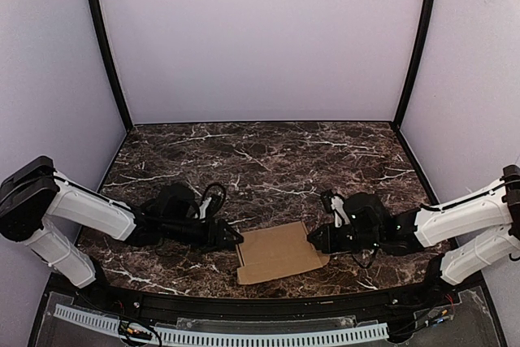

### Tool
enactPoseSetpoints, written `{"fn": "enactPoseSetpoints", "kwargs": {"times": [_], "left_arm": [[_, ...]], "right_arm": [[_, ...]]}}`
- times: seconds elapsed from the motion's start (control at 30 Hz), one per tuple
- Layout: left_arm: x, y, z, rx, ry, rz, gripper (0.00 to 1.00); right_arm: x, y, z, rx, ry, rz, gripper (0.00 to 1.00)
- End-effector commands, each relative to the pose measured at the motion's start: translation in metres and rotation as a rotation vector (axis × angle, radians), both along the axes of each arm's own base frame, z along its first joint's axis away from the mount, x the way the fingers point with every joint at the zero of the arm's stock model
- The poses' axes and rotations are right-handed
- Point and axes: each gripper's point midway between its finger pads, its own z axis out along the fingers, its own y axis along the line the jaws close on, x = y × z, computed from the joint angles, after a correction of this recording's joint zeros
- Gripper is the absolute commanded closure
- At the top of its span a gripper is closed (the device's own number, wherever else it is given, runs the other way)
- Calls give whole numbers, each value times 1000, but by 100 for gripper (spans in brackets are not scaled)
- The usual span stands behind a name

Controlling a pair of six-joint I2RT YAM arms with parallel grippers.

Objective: Fold the paper box

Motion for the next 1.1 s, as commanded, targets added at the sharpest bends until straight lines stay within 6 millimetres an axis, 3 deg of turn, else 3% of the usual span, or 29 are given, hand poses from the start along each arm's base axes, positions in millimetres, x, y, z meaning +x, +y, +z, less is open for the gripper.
{"fn": "enactPoseSetpoints", "kwargs": {"times": [0.0,0.33,0.7,0.9,1.0,1.07], "left_arm": [[-7,-4,1,-74,58,-1,40],[-22,-8,4,-186,132,13,39],[-29,-15,13,-250,84,-6,30],[-33,-20,11,-284,76,-11,21],[-32,-20,14,-321,67,6,3],[-33,-17,13,-324,66,14,2]], "right_arm": [[-7,-22,-28,-97,48,-27,93],[-7,-18,-29,-70,58,-30,95],[-9,-15,-28,-33,77,-37,97],[-12,-13,-31,-11,96,-44,98],[-12,-13,-32,-8,100,-48,99],[-13,-13,-33,-9,102,-51,99]]}}
